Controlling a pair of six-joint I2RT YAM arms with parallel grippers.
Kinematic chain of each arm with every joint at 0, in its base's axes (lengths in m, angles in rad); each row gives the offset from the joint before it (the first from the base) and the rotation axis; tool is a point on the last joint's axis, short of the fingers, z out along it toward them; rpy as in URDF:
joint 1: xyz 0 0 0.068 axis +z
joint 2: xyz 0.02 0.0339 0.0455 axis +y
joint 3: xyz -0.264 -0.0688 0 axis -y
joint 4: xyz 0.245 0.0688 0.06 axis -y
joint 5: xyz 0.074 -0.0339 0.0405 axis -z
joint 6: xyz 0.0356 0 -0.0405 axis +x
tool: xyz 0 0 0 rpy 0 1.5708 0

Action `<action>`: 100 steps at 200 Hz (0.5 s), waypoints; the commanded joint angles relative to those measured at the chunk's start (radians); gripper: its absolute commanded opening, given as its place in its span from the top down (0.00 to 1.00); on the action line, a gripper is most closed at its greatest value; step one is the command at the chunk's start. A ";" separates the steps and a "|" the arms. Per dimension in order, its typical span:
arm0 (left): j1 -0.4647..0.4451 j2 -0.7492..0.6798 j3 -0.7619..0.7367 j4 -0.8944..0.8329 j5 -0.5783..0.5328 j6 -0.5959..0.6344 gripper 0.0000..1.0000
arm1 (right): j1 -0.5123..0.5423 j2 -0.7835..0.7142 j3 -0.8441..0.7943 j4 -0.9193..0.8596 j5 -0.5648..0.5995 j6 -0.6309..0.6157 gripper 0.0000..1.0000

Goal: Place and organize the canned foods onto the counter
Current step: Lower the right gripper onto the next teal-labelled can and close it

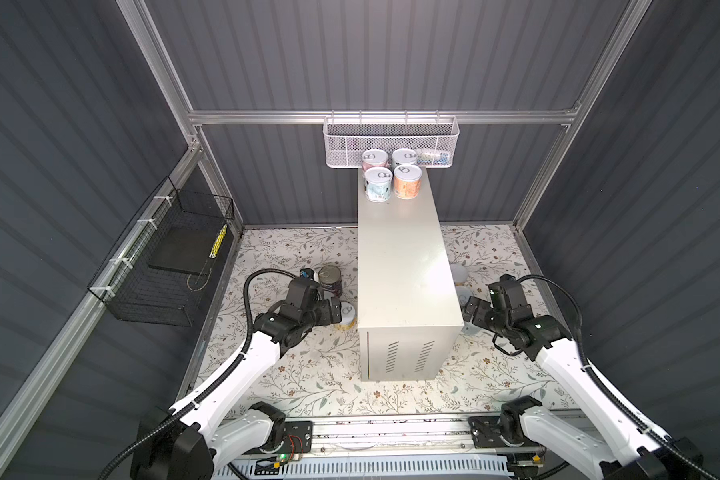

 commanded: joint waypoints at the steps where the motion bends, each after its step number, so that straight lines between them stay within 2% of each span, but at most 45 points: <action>1: 0.006 0.011 -0.021 0.029 0.024 -0.007 0.00 | -0.011 0.049 -0.003 -0.009 0.036 -0.007 0.01; 67: 0.006 0.021 -0.041 0.072 0.015 0.006 0.01 | -0.061 0.224 0.030 0.059 -0.092 -0.093 0.01; 100: 0.006 0.016 -0.041 0.076 -0.002 0.022 0.01 | -0.084 0.293 0.057 0.076 -0.090 -0.114 0.01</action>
